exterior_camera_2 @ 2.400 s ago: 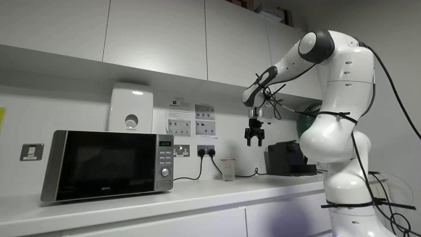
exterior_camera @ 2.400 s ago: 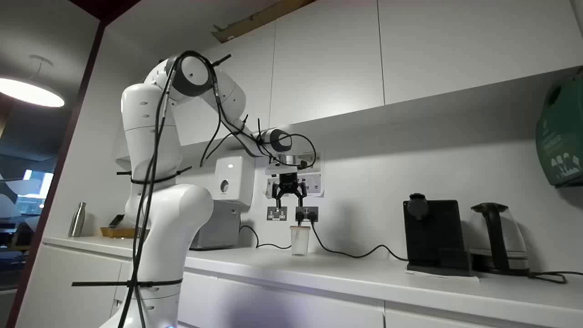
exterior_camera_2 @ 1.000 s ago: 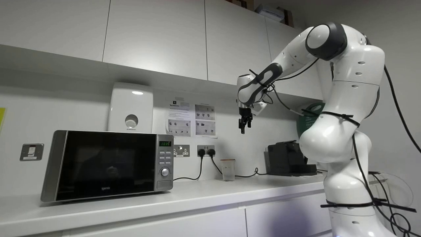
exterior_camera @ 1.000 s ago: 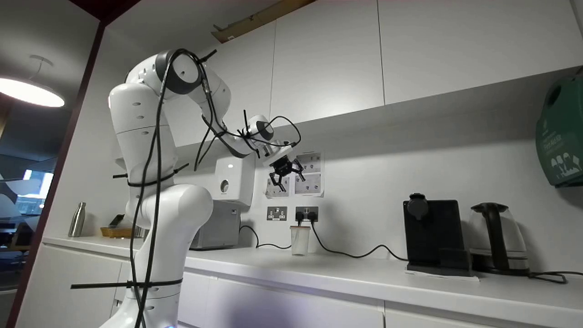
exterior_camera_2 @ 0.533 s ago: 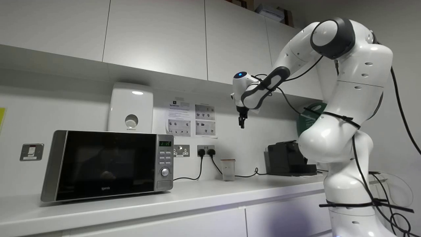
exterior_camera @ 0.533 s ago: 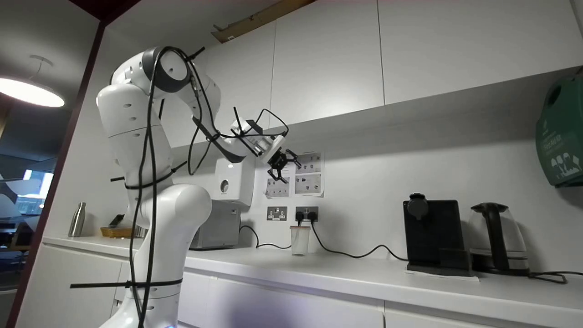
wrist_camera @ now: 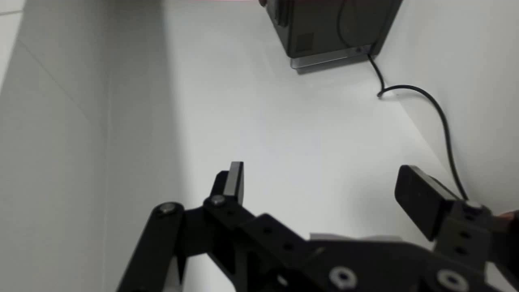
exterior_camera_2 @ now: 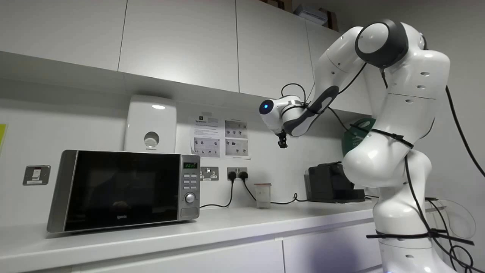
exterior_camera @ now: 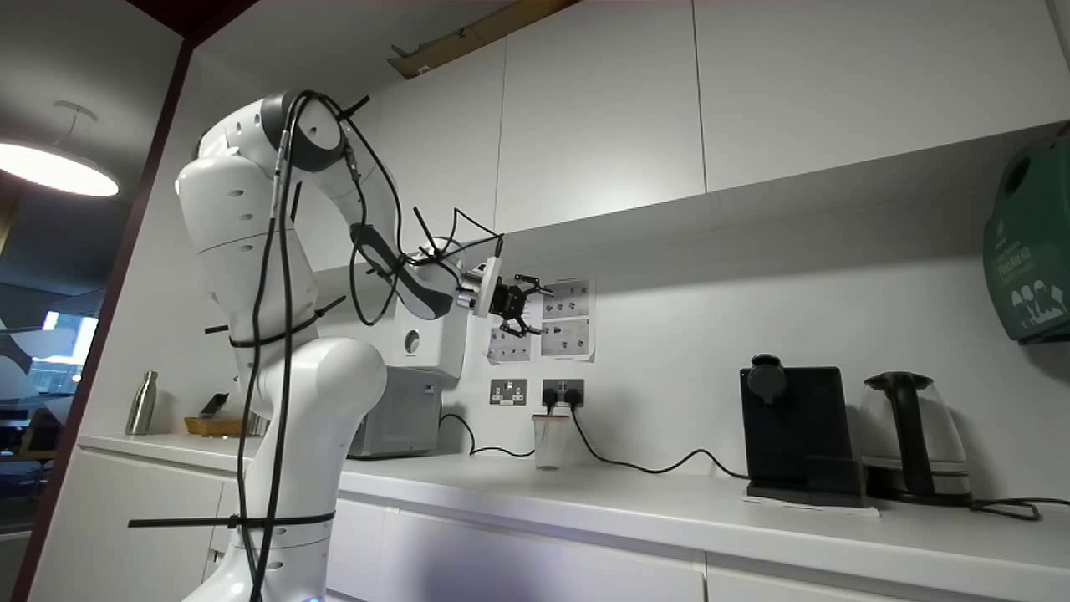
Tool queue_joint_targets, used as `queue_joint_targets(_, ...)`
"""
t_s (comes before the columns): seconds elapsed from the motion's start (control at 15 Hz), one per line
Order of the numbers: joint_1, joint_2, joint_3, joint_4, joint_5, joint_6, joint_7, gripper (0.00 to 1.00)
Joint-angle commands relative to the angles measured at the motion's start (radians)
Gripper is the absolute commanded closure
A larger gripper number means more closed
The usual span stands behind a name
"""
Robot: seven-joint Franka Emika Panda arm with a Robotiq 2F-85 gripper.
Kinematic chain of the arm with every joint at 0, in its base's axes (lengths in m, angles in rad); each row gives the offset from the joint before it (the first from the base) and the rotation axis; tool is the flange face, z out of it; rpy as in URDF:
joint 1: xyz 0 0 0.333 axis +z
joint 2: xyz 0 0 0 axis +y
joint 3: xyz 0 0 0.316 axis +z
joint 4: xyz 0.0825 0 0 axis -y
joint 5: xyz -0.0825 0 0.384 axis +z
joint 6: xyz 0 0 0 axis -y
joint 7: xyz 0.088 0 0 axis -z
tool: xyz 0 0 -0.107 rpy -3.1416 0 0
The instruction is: Open the left door on the second upper cabinet
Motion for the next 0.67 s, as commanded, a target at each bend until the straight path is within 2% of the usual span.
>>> queue_joint_targets(0.0, 0.051, 0.022, 0.018, -0.015, -0.196, -0.19, 0.18, 0.0)
queue_joint_targets(0.27, 0.136, 0.056, 0.003, -0.031, -0.291, -0.404, 0.274, 0.0)
queue_joint_targets(0.6, 0.206, 0.087, -0.017, -0.023, -0.362, -0.584, 0.453, 0.0)
